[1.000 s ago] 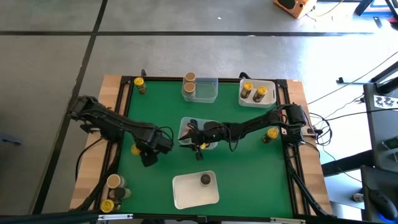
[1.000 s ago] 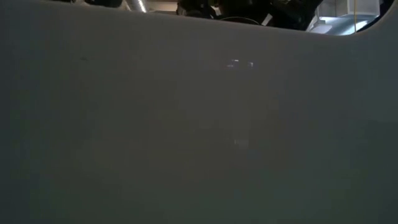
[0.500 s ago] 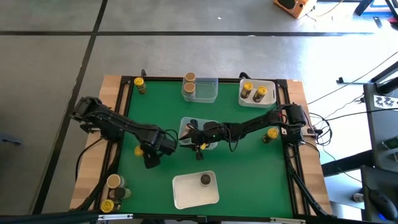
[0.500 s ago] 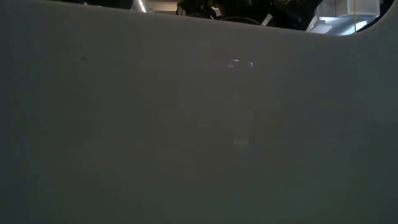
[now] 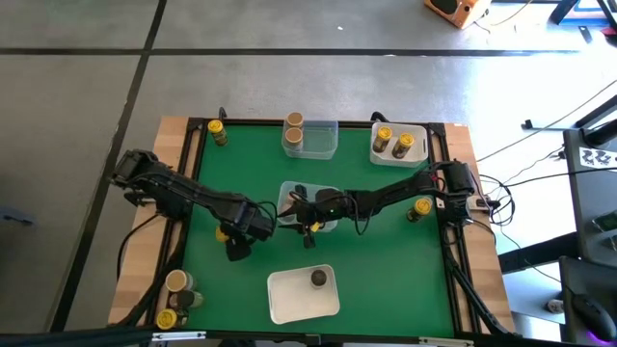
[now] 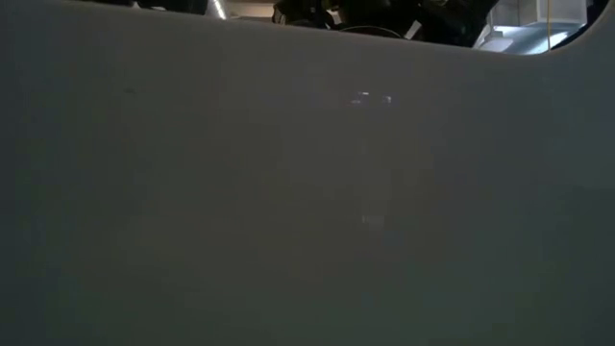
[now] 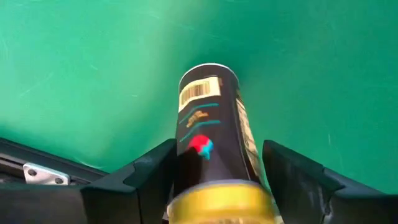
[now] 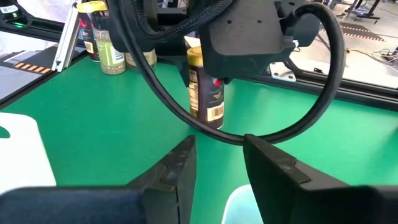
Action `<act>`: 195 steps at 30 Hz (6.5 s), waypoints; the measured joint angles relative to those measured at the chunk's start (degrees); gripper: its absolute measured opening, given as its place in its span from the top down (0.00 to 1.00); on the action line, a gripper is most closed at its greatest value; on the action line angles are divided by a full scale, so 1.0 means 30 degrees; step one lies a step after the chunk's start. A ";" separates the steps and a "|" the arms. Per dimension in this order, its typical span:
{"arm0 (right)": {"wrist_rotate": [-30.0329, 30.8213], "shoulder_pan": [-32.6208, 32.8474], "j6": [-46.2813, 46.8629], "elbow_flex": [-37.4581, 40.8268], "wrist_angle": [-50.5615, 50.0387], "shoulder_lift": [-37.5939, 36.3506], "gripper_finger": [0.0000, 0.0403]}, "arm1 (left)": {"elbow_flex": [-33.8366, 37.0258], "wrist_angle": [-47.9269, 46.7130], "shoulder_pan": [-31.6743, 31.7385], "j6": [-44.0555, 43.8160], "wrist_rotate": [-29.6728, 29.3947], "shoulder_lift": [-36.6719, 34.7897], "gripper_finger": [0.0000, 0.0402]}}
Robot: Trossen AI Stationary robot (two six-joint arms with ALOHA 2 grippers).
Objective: Sort spices by type
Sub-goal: Put the yellow seasoning bottle into the top white bin
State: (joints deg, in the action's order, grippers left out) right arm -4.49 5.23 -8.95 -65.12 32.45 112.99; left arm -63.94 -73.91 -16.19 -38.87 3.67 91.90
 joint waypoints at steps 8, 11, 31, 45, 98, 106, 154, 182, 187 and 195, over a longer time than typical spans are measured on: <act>0.0000 0.0000 0.0007 0.0000 -0.0029 0.0000 0.67 | -0.0119 0.0861 0.0592 0.1190 -0.0047 0.0000 0.28; 0.0000 0.0000 0.0007 -0.0007 0.0034 0.0000 0.67 | -0.0605 0.0918 0.0855 0.1380 -0.0054 -0.0170 0.26; 0.0000 0.0000 0.0011 -0.0007 -0.0064 0.0000 0.67 | -0.1107 0.0839 -0.3967 -0.2358 -0.6908 -0.7543 0.26; 0.0000 0.0000 0.0007 -0.0007 0.0004 0.0000 0.67 | 0.0615 0.0780 -0.4473 -0.3306 -0.6210 -0.7082 0.04; 0.0005 0.0000 -0.0680 -0.0007 0.0158 0.0000 0.67 | 0.9186 0.3906 -1.4717 -1.7300 -1.2238 -0.9321 0.06; 0.0004 0.0000 -0.0678 -0.0007 0.0169 0.0000 0.67 | 1.1189 0.6672 -1.4221 -1.7081 -1.2547 -0.9020 0.06; -0.0294 0.0414 0.0379 -0.0007 -1.2066 -0.7854 0.67 | 0.9041 1.6623 -0.7109 -0.2938 -1.4490 -0.8308 0.46; -0.0015 0.0386 0.0889 0.1035 -1.0969 -0.6798 0.67 | 0.9034 2.7258 -0.1690 0.4553 -0.9744 0.0284 0.41; -0.0015 0.0386 0.0889 0.1035 -1.0777 -0.6798 0.67 | 0.9041 2.7492 -0.1697 0.4089 -0.9284 0.0299 0.31; -0.0015 0.0386 0.0930 0.1035 -1.0742 -0.6798 0.67 | 0.9049 2.7057 -0.2048 0.3932 -0.8928 -0.0737 0.23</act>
State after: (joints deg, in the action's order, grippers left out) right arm -4.54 6.39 -6.16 -62.02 0.22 92.60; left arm -36.80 7.26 -22.33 -27.08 -23.11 89.69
